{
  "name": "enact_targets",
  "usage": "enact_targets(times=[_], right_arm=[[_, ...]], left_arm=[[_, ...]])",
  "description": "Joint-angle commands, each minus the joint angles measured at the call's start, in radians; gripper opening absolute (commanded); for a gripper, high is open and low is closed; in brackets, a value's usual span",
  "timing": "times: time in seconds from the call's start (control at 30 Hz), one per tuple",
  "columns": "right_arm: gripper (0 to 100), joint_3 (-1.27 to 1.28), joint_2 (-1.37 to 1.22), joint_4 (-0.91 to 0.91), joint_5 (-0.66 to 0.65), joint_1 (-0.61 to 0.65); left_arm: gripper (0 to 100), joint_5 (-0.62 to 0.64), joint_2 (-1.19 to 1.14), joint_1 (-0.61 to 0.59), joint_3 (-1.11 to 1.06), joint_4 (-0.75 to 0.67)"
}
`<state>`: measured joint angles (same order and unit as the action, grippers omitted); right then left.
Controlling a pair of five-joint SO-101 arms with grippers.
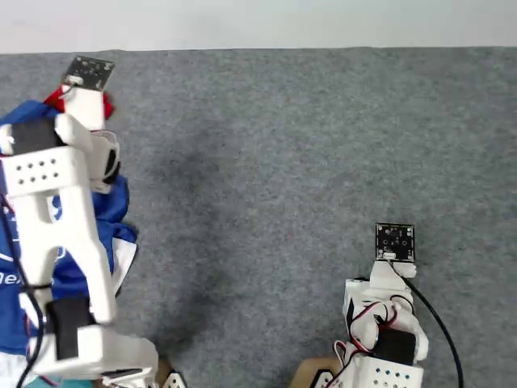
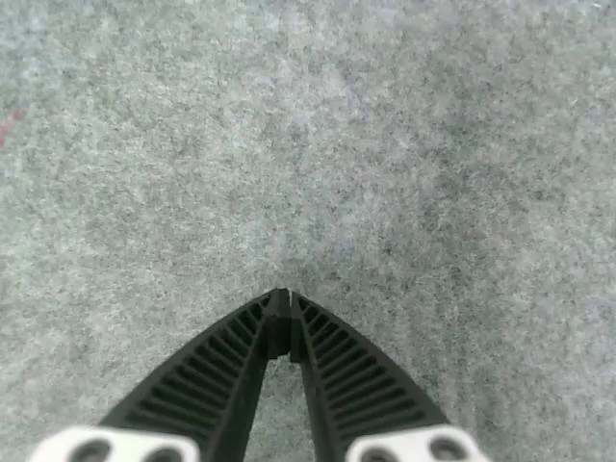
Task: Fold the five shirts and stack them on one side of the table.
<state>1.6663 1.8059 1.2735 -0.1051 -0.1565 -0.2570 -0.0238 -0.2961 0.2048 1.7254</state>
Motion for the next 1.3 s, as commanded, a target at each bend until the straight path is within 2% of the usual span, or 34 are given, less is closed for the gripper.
enact_targets(times=[0.0,0.23,0.33,0.47,0.6,0.77,1.13,1.27], right_arm=[[1.0,0.017,0.005,-0.005,-0.008,-0.012],[1.0,0.017,0.005,-0.005,-0.008,-0.012],[1.0,0.017,0.005,-0.005,-0.008,-0.012],[1.0,0.017,0.005,-0.005,-0.008,-0.012],[1.0,0.017,0.005,-0.005,-0.008,-0.012],[1.0,0.017,0.005,-0.005,-0.008,-0.012],[1.0,0.017,0.005,-0.005,-0.008,-0.012],[1.0,0.017,0.005,-0.005,-0.008,-0.012]], left_arm=[[0,-0.043,-0.084,-0.049,0.077,0.028],[1,-0.057,-0.222,-0.06,0.084,0.028],[8,-0.098,-0.269,-0.071,0.084,0.028],[21,-0.103,-0.33,-0.121,0.091,0.026],[25,-0.133,-0.4,-0.164,0.165,0.026],[25,-0.222,-0.517,-0.164,0.219,0.026],[24,-0.233,-0.81,-0.164,0.378,0.026],[10,-0.233,-0.865,-0.16,0.421,0.028]])
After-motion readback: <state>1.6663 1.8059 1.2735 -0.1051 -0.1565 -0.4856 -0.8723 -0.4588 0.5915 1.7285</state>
